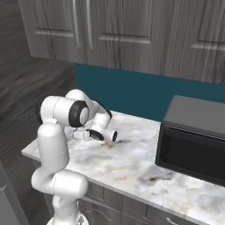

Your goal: Retrieve the wine glasses from the counter and place one next to each plate.

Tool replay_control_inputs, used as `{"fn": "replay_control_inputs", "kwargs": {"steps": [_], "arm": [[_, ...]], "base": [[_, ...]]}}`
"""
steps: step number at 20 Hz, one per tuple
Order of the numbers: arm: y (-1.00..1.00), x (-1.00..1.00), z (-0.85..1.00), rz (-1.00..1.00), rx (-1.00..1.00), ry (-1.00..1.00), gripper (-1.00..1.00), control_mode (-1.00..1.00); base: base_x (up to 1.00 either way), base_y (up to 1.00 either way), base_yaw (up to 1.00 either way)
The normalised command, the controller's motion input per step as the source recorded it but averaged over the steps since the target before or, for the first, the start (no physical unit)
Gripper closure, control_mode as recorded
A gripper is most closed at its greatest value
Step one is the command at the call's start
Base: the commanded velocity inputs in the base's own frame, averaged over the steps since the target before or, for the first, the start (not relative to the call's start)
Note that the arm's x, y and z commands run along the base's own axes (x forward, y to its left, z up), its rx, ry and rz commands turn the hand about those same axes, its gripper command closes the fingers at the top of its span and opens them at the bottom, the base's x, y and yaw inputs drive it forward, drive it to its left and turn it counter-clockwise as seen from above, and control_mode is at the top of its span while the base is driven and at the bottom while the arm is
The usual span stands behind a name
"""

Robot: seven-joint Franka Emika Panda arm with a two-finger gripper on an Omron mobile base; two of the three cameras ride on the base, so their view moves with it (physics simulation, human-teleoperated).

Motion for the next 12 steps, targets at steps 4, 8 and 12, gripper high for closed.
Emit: {"fn": "replay_control_inputs", "kwargs": {"steps": [4,8,12], "arm": [[0.02,0.39,-0.05,0.0,0.0,-0.03,-1.0,-1.0],[0.06,0.14,-0.01,0.0,0.0,0.0,-1.0,-1.0],[0.26,0.0,0.0,0.0,0.0,-0.06,1.0,-1.0]], "base": [[0.0,0.0,0.0],[0.0,0.0,0.0],[0.0,0.0,0.0]]}}
